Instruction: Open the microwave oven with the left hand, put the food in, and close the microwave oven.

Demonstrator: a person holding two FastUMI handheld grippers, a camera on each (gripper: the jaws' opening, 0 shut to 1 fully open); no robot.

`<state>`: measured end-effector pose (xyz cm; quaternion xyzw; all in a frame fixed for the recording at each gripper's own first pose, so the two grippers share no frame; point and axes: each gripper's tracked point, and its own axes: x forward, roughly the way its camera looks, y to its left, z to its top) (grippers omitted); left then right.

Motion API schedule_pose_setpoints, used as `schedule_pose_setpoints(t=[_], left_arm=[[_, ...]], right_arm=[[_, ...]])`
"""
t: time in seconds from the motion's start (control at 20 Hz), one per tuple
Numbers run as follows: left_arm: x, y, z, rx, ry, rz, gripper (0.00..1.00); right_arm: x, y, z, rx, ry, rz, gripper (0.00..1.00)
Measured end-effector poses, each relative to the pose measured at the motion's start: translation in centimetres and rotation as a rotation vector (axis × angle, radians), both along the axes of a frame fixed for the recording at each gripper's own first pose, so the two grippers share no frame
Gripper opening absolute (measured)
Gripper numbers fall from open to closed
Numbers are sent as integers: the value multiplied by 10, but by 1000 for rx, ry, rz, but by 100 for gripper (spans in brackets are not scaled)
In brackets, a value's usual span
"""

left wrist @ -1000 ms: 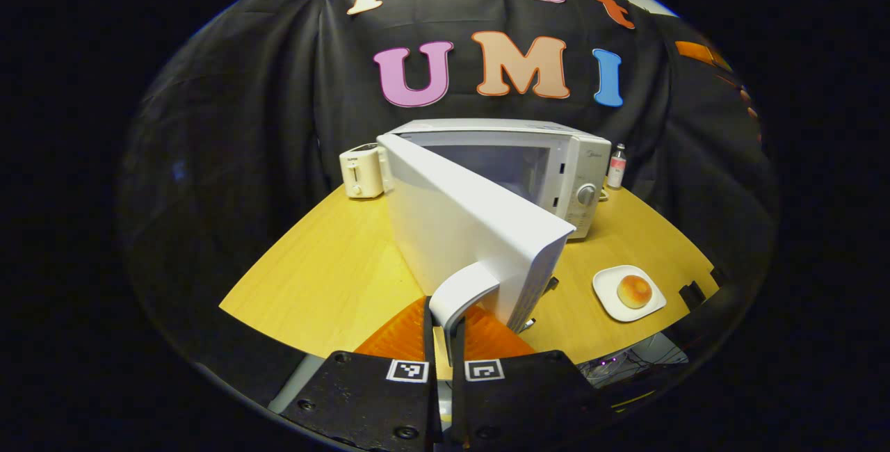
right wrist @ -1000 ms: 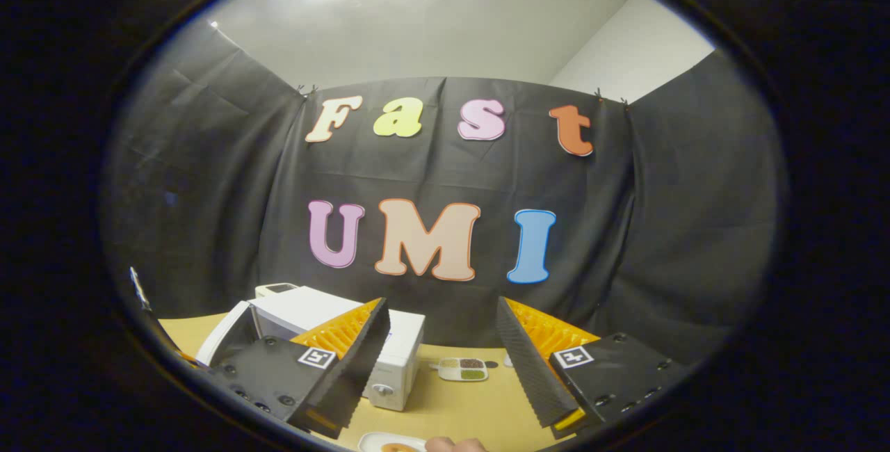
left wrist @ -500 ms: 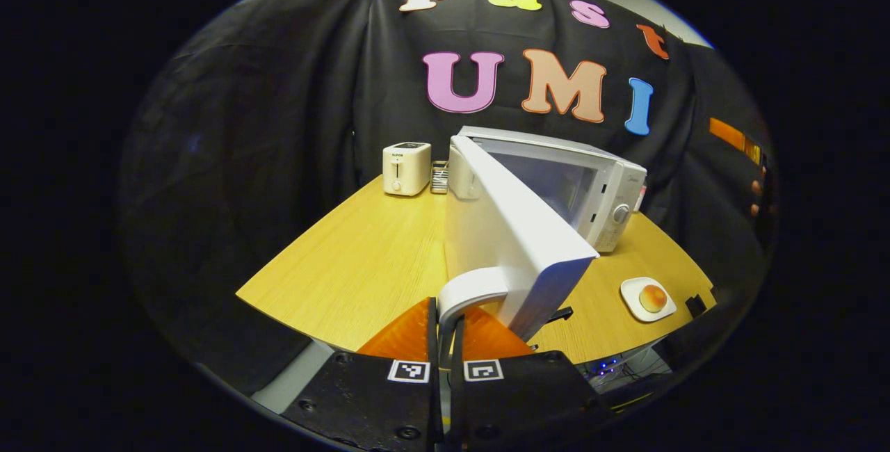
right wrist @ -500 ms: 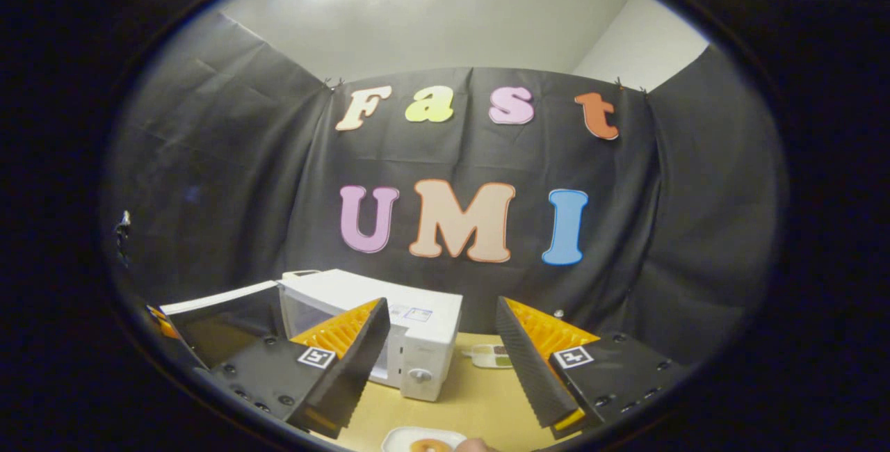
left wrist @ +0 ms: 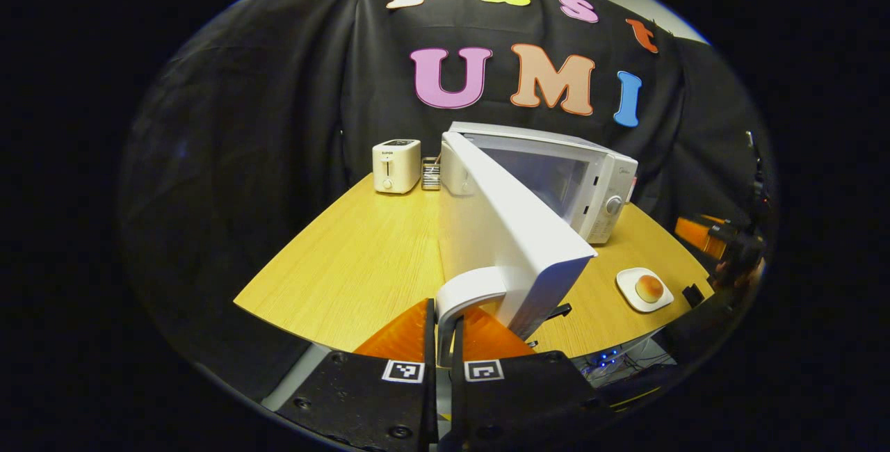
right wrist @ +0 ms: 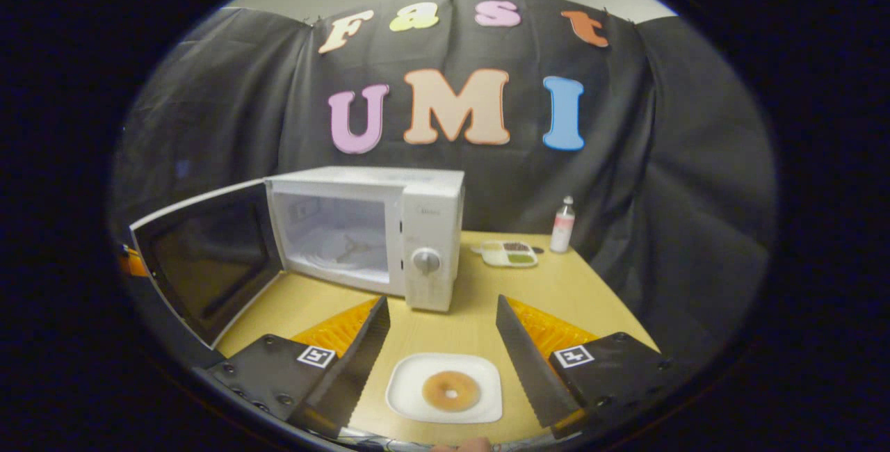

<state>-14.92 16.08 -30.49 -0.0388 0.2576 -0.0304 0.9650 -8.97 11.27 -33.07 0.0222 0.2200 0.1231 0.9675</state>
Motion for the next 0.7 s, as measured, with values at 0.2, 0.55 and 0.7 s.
schedule_pose_setpoints(t=[0.2, 0.55, 0.7], left_arm=[[-1, -2, -1, -21, 15, -2, 9], [-8, 2, -3, -57, 72, 25, 66], [-10, 4, 2, -26, 65, 15, 75]], right_arm=[[-16, 0, -72, -148, 103, 73, 98], [-24, -6, -124, -209, 210, 63, 98], [-25, -10, -132, -189, 237, 35, 98]])
